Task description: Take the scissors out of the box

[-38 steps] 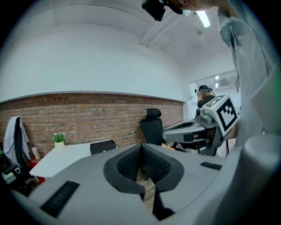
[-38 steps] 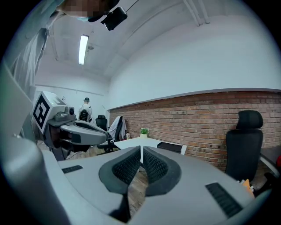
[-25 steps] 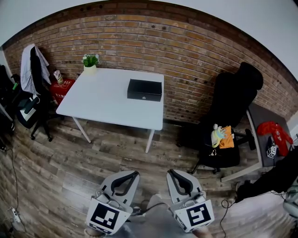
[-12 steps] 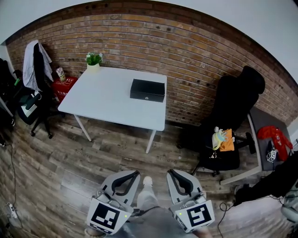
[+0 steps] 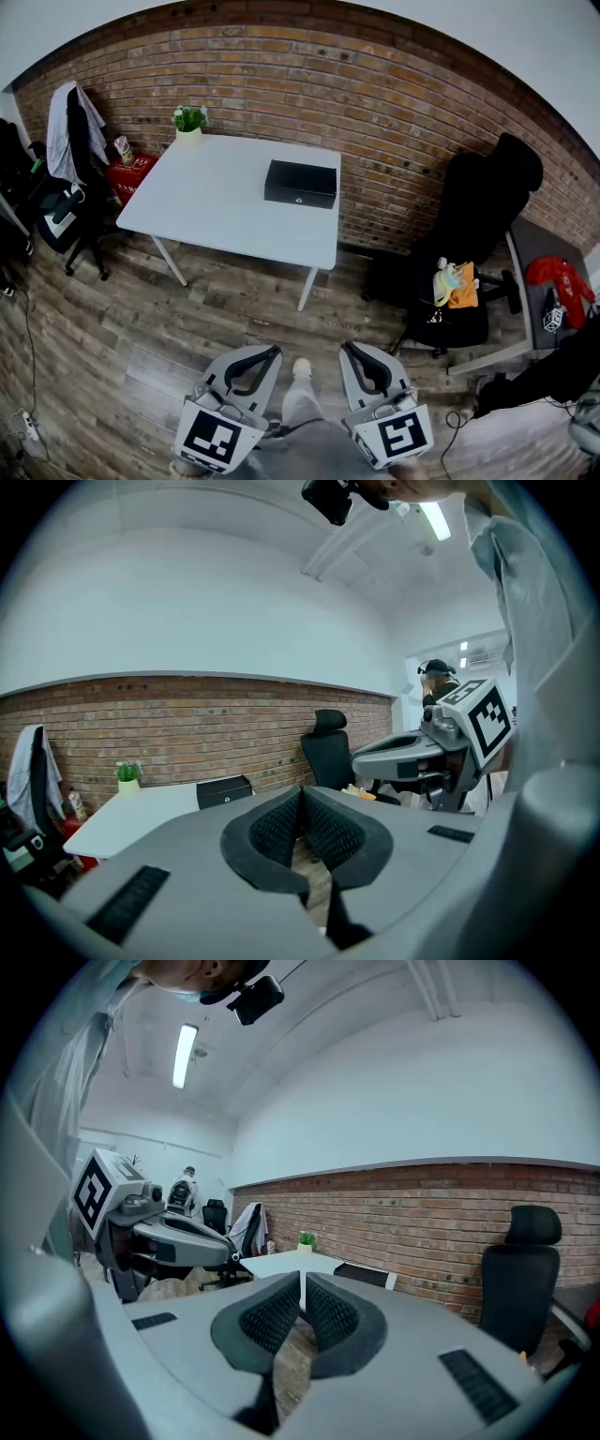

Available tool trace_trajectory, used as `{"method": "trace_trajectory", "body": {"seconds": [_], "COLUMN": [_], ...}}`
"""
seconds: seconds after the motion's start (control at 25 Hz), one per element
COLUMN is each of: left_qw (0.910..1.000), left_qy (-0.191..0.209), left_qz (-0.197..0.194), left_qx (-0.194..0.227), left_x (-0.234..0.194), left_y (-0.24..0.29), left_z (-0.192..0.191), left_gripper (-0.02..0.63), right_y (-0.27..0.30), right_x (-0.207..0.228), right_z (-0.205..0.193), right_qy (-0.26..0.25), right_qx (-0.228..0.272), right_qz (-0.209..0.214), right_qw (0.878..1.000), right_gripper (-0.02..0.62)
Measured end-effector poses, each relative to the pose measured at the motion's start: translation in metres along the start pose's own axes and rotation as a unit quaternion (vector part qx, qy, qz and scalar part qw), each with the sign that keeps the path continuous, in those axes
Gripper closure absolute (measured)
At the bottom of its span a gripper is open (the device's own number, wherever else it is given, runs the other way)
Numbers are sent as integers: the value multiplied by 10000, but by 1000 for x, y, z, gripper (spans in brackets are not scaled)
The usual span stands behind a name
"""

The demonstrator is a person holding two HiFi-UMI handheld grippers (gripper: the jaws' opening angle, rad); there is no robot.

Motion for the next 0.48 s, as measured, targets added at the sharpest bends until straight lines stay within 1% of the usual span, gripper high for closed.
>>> {"method": "trace_trajectory", "body": {"seconds": [0.28,0.48], "left_qw": [9999,9997], "left_qy": [63,17], "left_qz": [98,209], "left_qx": [-51,-82], "left_x": [-25,-49], "left_y": [32,60], "left_z": [3,5], "left_gripper": [588,588], "right_y": [38,72], "right_x": [27,48], "right_z": [1,4], "right_qy": [36,29], "right_qx": [74,14], "right_qz": [125,260], "right_qw": [9999,9997], "right_gripper": [548,548]}}
Point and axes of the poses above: the fingertips, and each gripper's own axes: y forward along the fingers, x to its right, z out of its top, the point moved 7 cm from there along -y, backward along the fingers
